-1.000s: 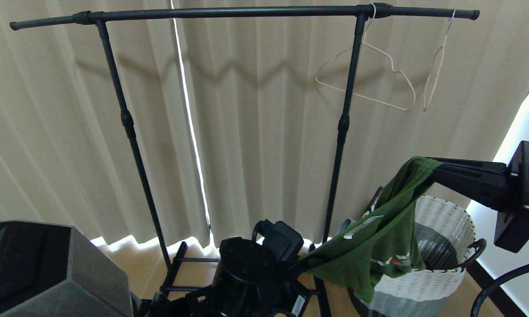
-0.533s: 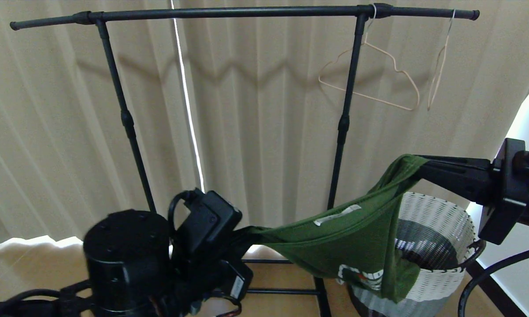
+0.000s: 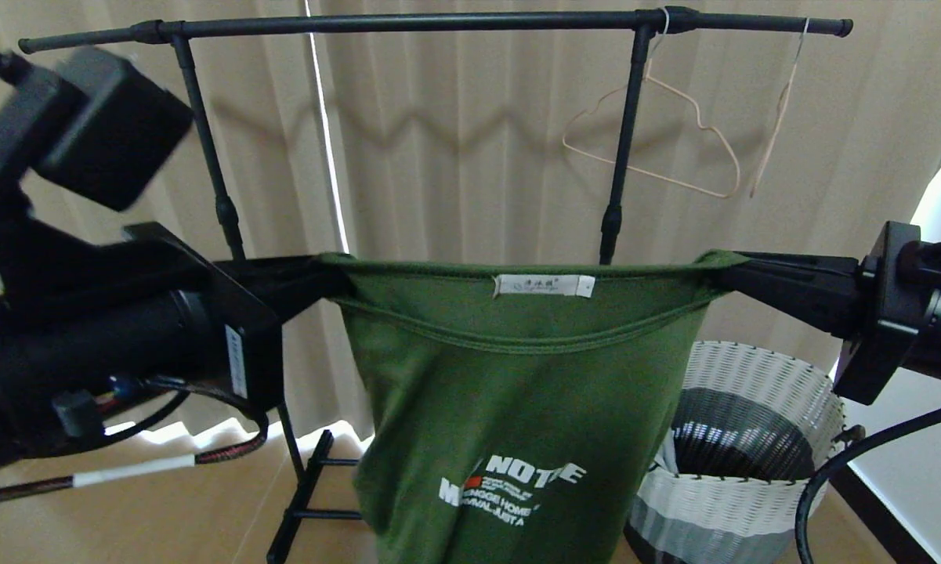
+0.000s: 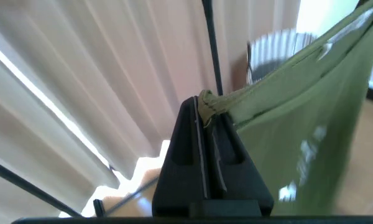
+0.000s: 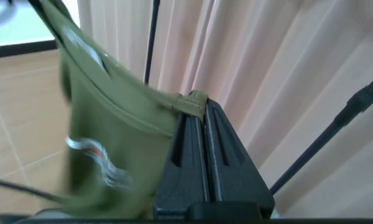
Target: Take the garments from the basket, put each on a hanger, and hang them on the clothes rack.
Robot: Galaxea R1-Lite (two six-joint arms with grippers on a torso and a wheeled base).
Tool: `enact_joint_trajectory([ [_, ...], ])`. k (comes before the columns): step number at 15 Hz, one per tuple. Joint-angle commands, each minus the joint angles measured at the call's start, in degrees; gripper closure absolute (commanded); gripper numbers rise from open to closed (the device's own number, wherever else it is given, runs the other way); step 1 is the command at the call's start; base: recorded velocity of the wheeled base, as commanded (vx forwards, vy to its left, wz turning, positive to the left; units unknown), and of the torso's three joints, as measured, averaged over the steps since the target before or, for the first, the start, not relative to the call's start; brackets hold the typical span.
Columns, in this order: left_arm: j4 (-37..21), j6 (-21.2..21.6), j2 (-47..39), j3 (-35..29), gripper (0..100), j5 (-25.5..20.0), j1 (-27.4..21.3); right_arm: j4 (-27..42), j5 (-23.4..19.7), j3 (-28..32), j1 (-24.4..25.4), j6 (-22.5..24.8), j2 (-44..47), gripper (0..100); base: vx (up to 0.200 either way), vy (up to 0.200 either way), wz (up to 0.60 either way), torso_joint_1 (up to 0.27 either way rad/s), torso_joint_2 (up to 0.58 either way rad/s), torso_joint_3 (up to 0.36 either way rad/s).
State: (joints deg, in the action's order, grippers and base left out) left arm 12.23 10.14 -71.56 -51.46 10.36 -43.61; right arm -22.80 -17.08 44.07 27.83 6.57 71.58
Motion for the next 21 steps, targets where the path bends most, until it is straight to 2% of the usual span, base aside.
enact_joint_trajectory([
  [1,-3.09,-0.04,-0.16,-5.5,100,0.1,0.72,-0.58,0.12,0.05,-0.41,-0.24,1.37,100,0.0,0.0,0.0,0.0,0.0,0.0],
  [4,-3.61,-0.83,-6.58,-8.75,100,0.45,2.74,-0.93,0.38,1.28,-2.78,-0.51,4.0,100,0.0,0.0,0.0,0.0,0.0,0.0],
  [7,-2.38,-5.22,-10.79,-12.0,100,0.54,2.91,-1.2,0.38,5.15,-6.12,-0.59,7.43,100,0.0,0.0,0.0,0.0,0.0,0.0],
  [12,-2.38,-5.22,-12.46,-11.82,100,0.45,5.9,-6.73,0.38,7.7,-6.3,-0.68,13.06,100,0.0,0.0,0.0,0.0,0.0,0.0],
  [16,-0.54,-5.4,-14.05,-12.35,100,0.1,5.99,-6.65,0.38,7.7,-8.23,-0.77,12.88,100,0.0,0.0,0.0,0.0,0.0,0.0],
  [17,2.1,-5.22,-16.6,-13.76,100,0.1,6.52,-5.94,0.47,7.52,-9.9,-0.77,11.83,100,0.0,0.0,0.0,0.0,0.0,0.0],
  [21,2.71,-5.4,-22.66,-19.21,100,-0.08,8.19,-3.04,0.38,6.2,-11.31,-0.77,6.73,100,0.0,0.0,0.0,0.0,0.0,0.0],
])
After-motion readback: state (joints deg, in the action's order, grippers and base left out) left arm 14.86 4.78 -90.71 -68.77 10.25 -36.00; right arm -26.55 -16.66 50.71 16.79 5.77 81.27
